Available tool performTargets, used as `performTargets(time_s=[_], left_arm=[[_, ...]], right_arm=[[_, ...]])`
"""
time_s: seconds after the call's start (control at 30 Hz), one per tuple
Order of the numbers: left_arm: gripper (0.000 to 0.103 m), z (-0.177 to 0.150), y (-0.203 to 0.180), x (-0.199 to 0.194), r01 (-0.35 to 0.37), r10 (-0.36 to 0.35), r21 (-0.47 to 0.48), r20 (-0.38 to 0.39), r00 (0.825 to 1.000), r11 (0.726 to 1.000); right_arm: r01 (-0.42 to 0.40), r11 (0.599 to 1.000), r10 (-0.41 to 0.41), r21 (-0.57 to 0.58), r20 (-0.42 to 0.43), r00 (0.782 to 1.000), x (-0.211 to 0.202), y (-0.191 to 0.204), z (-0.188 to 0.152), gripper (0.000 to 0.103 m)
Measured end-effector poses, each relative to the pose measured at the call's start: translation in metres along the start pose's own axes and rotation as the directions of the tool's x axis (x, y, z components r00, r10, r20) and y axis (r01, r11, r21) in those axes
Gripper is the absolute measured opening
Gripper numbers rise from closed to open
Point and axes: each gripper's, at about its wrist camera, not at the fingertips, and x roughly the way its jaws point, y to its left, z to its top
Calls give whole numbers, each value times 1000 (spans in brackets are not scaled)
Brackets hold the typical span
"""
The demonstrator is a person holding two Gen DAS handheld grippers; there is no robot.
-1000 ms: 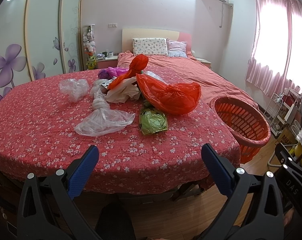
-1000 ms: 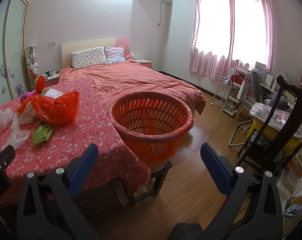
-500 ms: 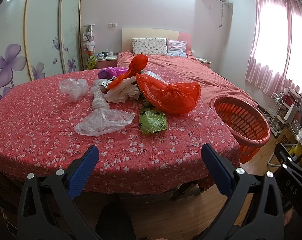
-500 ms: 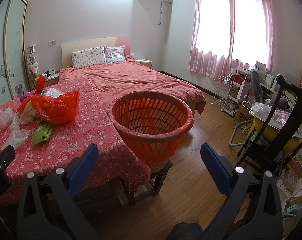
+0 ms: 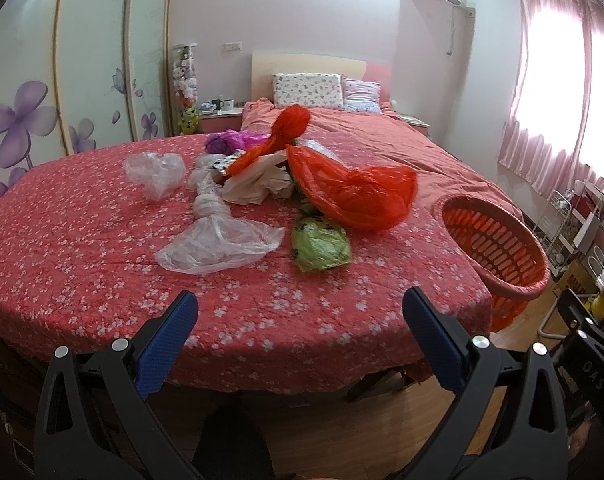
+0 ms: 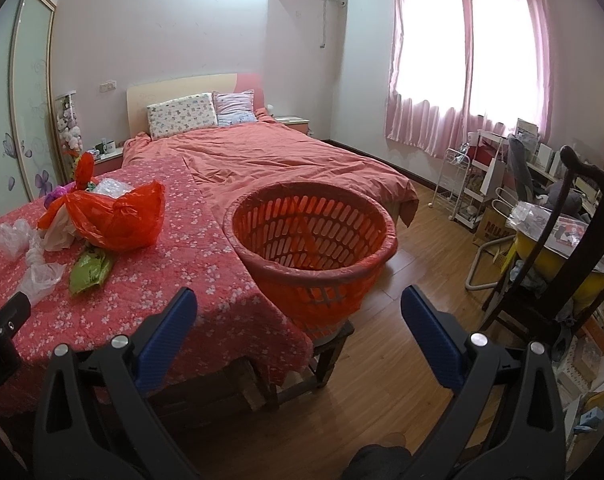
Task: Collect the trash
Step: 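Grasp the clear plastic bag with the left tool while the right tool grasps the orange-red bag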
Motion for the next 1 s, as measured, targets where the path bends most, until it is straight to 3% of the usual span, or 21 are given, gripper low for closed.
performTargets(time_s=[0.3, 0.5, 0.57, 0.6, 0.73, 0.9, 1.0], left_arm=[[101, 27, 56, 36, -52, 51, -88, -12, 999, 995], [100, 52, 85, 74, -106, 106, -97, -4, 994, 990], [96, 57, 87, 89, -111, 110, -83, -20, 994, 990], [87, 58, 88, 95, -108, 105, -80, -34, 994, 991], [71, 62, 90, 125, -91, 83, -74, -103, 991, 993], [62, 63, 94, 152, -98, 85, -74, -162, 983, 992], [51, 65, 97, 161, -96, 82, -70, -185, 979, 993]], right_arm=[[-71, 997, 71, -7, 4, 997, 18, 31, 9, 99], [-110, 994, 110, -10, 25, 994, 32, 55, 20, 99], [-117, 993, 117, -11, 25, 993, 38, 63, 22, 99], [-121, 992, 122, -16, 24, 992, 41, 68, 23, 99], [-127, 991, 128, -45, 15, 992, 52, 85, 22, 99], [-131, 988, 132, -77, 8, 991, 62, 99, 22, 99], [-137, 987, 137, -79, 4, 990, 69, 105, 23, 99]])
